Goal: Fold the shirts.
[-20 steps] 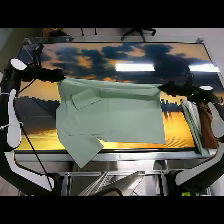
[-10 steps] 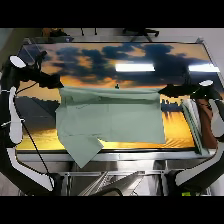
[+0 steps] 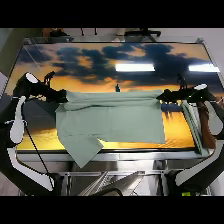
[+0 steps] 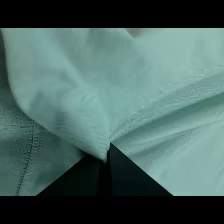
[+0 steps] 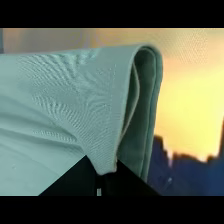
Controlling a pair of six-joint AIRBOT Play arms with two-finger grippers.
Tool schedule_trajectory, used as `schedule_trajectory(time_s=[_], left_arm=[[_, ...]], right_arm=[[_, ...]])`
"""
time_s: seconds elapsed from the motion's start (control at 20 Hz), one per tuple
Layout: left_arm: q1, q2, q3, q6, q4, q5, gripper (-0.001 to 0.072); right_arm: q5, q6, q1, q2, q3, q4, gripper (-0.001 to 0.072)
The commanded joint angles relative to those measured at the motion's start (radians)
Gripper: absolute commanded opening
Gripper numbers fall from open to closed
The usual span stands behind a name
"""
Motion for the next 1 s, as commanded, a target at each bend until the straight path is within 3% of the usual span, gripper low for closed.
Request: schedule_trajectory(time_s=[0.0,0.05,0.1,0.15,0.25,0.35,0.45,0.7,0.95], left_arm=[[-0.003,0.001,-0.029,0.000,-0.023,0.034,0.0023],[-0.003,0.005,-0.029,0.000,-0.044,0.031,0.0052],[-0.002,0.015,-0.029,0.000,-0.061,0.027,0.0380],[-0.002,0.033,-0.029,-0.013,-0.059,0.014,0.0709],[0.011,0.082,-0.030,-0.050,-0.058,-0.025,0.0708],[0.040,0.136,-0.032,-0.079,-0.048,-0.105,0.0708],[0.082,0.213,-0.104,-0.098,-0.049,-0.171,0.0707],[0.181,0.533,-0.665,-0.099,-0.050,-0.138,0.0707],[0.297,0.763,-1.067,-0.086,-0.050,-0.073,0.0707]], right_arm=[[-0.005,0.001,0.001,-0.003,-0.001,-0.003,0.0072],[0.005,0.001,0.000,0.005,0.000,-0.002,0.0257],[0.024,0.001,-0.001,0.023,0.000,-0.004,0.0305],[0.045,0.001,-0.009,0.052,0.000,-0.004,0.0306],[0.072,0.060,-0.042,0.127,0.000,-0.039,0.0311],[0.127,0.142,-0.093,0.217,-0.006,-0.130,0.0380],[0.180,0.197,-0.138,0.312,-0.084,-0.215,0.0379],[0.093,0.214,-0.196,0.576,-0.565,-0.265,0.0381],[0.065,0.208,-0.195,0.630,-0.731,-0.250,0.0381]])
